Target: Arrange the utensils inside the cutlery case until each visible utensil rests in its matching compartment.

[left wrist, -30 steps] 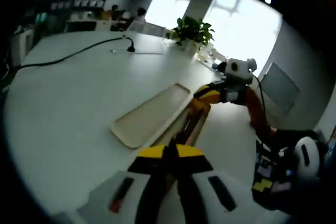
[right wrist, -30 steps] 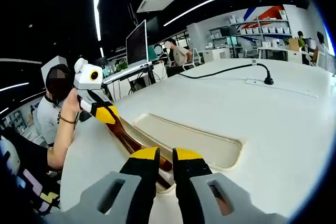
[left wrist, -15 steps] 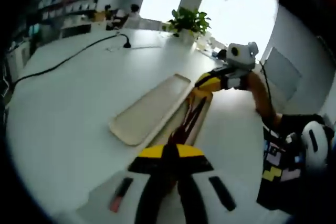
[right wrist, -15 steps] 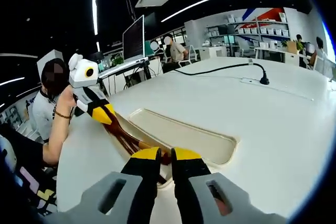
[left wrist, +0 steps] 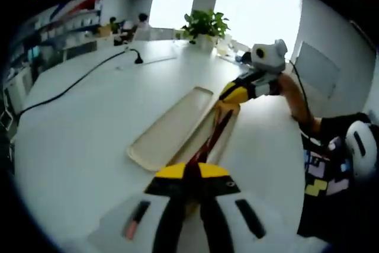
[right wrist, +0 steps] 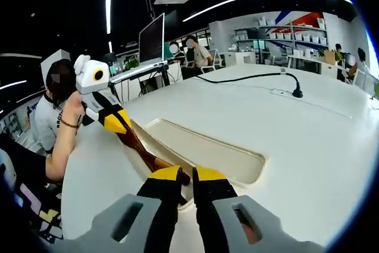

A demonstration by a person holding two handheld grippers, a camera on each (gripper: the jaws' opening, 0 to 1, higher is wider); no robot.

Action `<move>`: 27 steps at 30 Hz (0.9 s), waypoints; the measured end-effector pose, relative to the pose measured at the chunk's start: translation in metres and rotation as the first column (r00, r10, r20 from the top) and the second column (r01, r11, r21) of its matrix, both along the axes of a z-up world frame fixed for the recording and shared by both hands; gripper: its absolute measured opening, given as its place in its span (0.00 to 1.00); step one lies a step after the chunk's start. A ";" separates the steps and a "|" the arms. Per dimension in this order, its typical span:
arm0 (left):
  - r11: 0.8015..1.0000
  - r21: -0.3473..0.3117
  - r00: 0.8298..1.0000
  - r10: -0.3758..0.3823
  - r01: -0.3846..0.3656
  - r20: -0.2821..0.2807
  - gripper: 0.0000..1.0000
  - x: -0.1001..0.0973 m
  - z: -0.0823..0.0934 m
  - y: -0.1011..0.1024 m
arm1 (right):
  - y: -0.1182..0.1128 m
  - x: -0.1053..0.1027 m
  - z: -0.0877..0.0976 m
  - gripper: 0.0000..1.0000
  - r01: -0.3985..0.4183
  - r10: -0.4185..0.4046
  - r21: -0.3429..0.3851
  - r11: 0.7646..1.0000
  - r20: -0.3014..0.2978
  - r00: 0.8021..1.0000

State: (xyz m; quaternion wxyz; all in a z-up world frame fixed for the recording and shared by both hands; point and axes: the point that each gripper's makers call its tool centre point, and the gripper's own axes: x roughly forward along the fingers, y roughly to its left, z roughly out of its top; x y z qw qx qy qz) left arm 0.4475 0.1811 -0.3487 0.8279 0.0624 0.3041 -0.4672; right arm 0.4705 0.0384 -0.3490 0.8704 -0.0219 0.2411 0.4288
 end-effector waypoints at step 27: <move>0.997 0.049 0.996 0.058 -0.061 0.070 0.05 0.015 -0.001 0.014 | -0.001 -0.001 0.001 0.06 -0.013 0.013 -0.018 1.000 0.018 1.000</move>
